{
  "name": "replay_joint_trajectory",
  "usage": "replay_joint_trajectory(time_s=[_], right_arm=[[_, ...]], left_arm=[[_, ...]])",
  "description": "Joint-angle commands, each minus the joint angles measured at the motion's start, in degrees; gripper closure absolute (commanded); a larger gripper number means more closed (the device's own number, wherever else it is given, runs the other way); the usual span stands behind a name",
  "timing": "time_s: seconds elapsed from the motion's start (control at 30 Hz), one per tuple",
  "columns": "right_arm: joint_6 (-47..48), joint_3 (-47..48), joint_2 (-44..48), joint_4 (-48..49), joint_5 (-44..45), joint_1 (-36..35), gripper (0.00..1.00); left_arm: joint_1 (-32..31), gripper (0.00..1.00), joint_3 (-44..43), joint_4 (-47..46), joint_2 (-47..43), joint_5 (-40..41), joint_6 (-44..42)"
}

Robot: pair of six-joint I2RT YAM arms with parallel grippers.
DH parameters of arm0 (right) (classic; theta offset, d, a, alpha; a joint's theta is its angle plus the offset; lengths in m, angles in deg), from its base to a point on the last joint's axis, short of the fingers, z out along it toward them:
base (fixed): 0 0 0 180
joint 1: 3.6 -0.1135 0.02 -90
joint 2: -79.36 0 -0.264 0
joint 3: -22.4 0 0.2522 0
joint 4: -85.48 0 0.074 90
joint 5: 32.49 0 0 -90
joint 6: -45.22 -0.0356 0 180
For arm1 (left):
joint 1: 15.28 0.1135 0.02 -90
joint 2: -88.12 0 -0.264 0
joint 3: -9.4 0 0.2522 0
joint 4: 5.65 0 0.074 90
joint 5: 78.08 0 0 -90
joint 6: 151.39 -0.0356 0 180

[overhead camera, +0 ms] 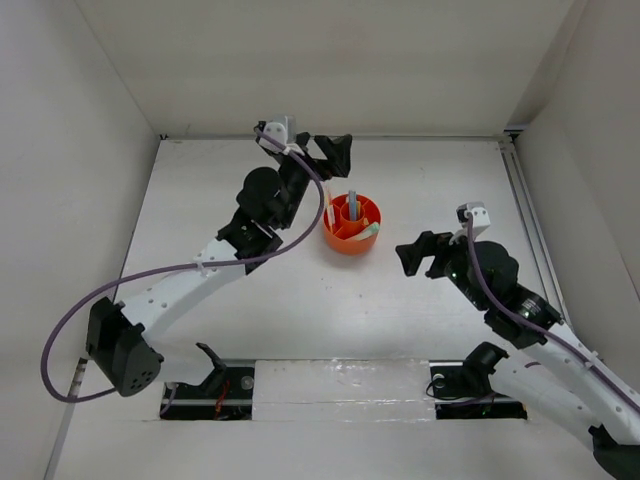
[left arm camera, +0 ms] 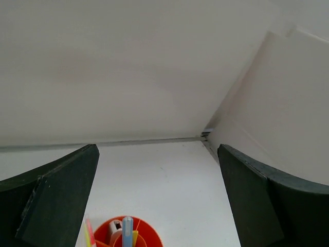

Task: Sort the stationery into containers
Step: Place the stationery in the storage box, then reset both arms

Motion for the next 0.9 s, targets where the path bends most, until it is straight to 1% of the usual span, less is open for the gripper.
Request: replay_joint_trajectory(time_s=[0.0, 0.03, 0.13, 0.17, 0.2, 0.23, 0.27, 0.3, 0.33, 0.4, 0.43, 0.47, 0.5, 0.6, 0.73, 0.77, 0.8, 0.87], right_arm=[[3.7, 6.7, 0.1, -2.4, 4.4, 0.4, 0.00], [4.5, 7.7, 0.1, -3.4, 6.1, 0.4, 0.00], [5.5, 11.5, 0.1, -7.2, 8.5, 0.4, 0.00], [5.5, 13.1, 0.1, -9.1, 9.2, 0.4, 0.00], [5.5, 13.9, 0.1, -9.1, 9.2, 0.4, 0.00], [4.8, 14.8, 0.7, -11.2, 9.2, 0.4, 0.00], [4.8, 15.6, 0.7, -12.3, 9.2, 0.4, 0.00], [4.3, 17.3, 1.4, -13.2, 9.2, 0.4, 0.00], [4.3, 18.2, 1.4, -15.4, 9.2, 0.4, 0.00], [4.3, 19.7, 1.9, -17.7, 9.2, 0.4, 0.00], [4.3, 21.3, 1.9, -18.9, 9.9, 0.4, 0.00], [4.3, 22.0, 2.6, -21.3, 9.9, 0.4, 0.00], [4.3, 22.6, 2.6, -22.4, 10.8, 0.4, 0.00], [4.8, 24.1, 4.4, -24.7, 12.1, 0.4, 0.00], [6.1, 25.6, 6.8, -26.1, 12.6, 0.4, 0.00], [6.2, 26.2, 7.4, -26.7, 12.6, 0.4, 0.00], [6.2, 26.9, 7.4, -27.2, 13.4, 0.4, 0.00], [6.7, 27.7, 8.0, -27.8, 13.9, 0.4, 0.00]], left_arm=[[0.0, 0.01, -6.2, 19.3, -2.1, 17.3, 7.5], [0.5, 0.01, -6.8, 25.7, -2.9, 19.5, 11.6], [4.3, 0.01, -7.5, 34.3, -5.5, 21.6, 18.2], [5.8, 0.01, -7.5, 38.8, -6.9, 23.2, 20.7], [5.8, 0.01, -7.5, 41.1, -6.9, 23.2, 22.1], [5.8, 0.01, -7.5, 43.7, -8.3, 28.3, 23.9], [5.8, 0.01, -7.0, 48.8, -9.1, 30.5, 26.1], [5.8, 0.01, -6.1, 51.3, -10.0, 32.0, 31.1], [5.8, 0.01, -5.3, 53.6, -12.2, 33.8, 33.5], [5.2, 0.01, -2.9, 57.6, -14.9, 33.8, 36.9], [4.4, 0.01, -1.1, 59.5, -17.6, 33.8, 41.0], [3.7, 0.01, -0.4, 61.2, -18.9, 34.4, 42.6], [3.1, 0.01, 0.3, 64.1, -20.2, 34.4, 43.6], [3.1, 0.01, 2.2, 68.7, -25.6, 31.0, 44.3], [3.1, 0.01, 5.7, 69.9, -33.3, 29.0, 41.1], [3.1, 0.01, 7.7, 69.9, -35.1, 28.4, 41.1], [3.1, 0.01, 8.5, 69.2, -38.5, 27.4, 40.3], [3.1, 0.01, 9.7, 68.6, -41.7, 26.7, 38.9]])
